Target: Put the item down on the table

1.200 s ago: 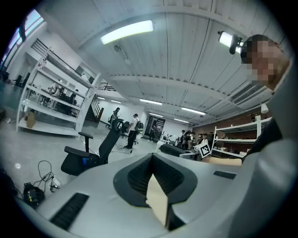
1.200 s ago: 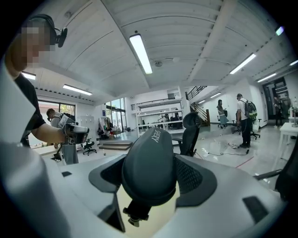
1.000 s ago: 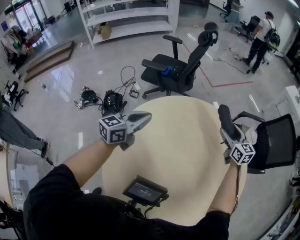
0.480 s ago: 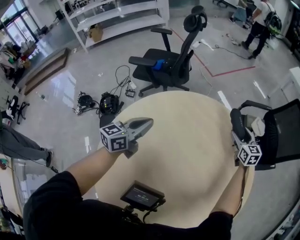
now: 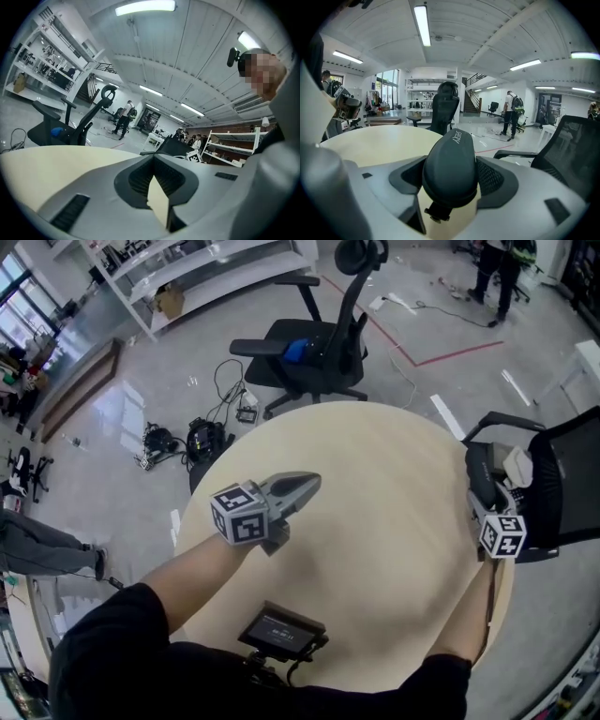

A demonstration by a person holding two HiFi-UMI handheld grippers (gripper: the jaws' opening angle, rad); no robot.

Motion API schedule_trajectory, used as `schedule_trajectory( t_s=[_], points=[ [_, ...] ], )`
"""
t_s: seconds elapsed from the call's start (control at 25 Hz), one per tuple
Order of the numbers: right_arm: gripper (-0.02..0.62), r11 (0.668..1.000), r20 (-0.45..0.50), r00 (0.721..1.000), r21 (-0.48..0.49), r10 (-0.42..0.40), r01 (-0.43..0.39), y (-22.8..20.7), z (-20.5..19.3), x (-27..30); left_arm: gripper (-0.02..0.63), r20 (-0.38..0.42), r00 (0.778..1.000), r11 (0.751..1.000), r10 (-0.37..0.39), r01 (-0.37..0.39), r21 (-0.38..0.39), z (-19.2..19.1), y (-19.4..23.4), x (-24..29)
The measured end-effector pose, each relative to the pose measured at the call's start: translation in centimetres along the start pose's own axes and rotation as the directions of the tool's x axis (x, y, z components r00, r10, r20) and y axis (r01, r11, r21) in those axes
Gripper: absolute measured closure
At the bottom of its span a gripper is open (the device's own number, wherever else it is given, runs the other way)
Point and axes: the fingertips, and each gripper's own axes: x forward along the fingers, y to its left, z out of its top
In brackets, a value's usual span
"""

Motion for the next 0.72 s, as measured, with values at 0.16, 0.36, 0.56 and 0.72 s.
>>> schedule_trajectory(
  t_s=[0.16,0.36,0.56,0.72],
  points=[
    [0.27,1.0,-0.06,0.998,-0.003,-0.026,0.026,-1.6,-2.4,0.7,0.604,-0.005,1.0,1.0,-0.014,0.014,-0.022,-1.3,-0.5,1.5],
    [0.27,0.998,-0.124,0.991,-0.049,-0.041,0.036,-2.4,-4.3,1.0,0.604,-0.015,0.999,0.999,-0.029,0.029,-0.013,-2.4,-0.7,2.8],
    [0.27,0.993,-0.148,0.987,-0.109,-0.061,0.045,-2.9,-4.8,1.2,0.604,-0.021,0.999,0.999,-0.048,0.048,-0.01,-3.1,-1.0,3.3],
    [0.27,0.99,-0.197,0.978,-0.13,-0.073,0.047,-3.1,-6.2,1.7,0.604,-0.014,0.998,0.998,-0.061,0.061,-0.015,-3.1,-1.0,3.9]
  ],
)
